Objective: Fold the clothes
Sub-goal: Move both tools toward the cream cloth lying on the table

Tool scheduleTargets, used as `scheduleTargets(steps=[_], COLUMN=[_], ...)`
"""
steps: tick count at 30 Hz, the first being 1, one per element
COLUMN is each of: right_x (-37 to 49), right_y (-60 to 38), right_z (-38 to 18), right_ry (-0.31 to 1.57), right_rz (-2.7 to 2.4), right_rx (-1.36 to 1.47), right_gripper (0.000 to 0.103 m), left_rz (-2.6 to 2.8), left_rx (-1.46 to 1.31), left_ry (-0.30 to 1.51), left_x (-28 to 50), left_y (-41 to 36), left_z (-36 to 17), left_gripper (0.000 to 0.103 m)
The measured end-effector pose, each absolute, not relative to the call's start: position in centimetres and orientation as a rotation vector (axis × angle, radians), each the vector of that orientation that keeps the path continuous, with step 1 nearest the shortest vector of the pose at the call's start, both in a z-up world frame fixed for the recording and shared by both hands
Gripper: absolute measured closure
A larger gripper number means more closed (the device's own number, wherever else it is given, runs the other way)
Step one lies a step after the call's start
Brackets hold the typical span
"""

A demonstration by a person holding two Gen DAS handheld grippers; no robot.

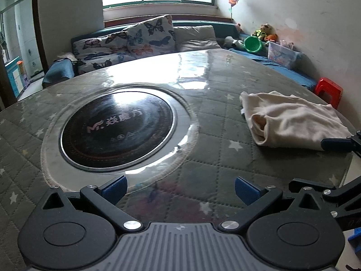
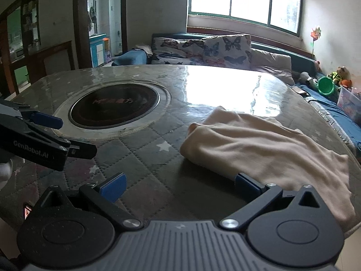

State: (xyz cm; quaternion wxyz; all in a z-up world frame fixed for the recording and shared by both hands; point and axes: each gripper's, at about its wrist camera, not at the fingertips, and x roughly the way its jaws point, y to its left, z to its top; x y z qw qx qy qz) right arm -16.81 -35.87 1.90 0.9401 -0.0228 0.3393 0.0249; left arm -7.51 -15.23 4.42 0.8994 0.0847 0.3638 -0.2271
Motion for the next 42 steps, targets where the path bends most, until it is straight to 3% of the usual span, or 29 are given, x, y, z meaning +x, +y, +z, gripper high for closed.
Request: scheduleTargets(steps=[42], right_x=[-18.5], right_y=[-38.3], right_z=[1.3], right_ry=[0.724], right_rz=[-0.042], right_rx=[-0.019], right_gripper=[0.000], left_rz=[-0.566], left_rx=[0.269], left_ry=[0.718], left_x=[-9.5], left_y=[-19.9], left_z=[5.2], left_gripper=[0.000])
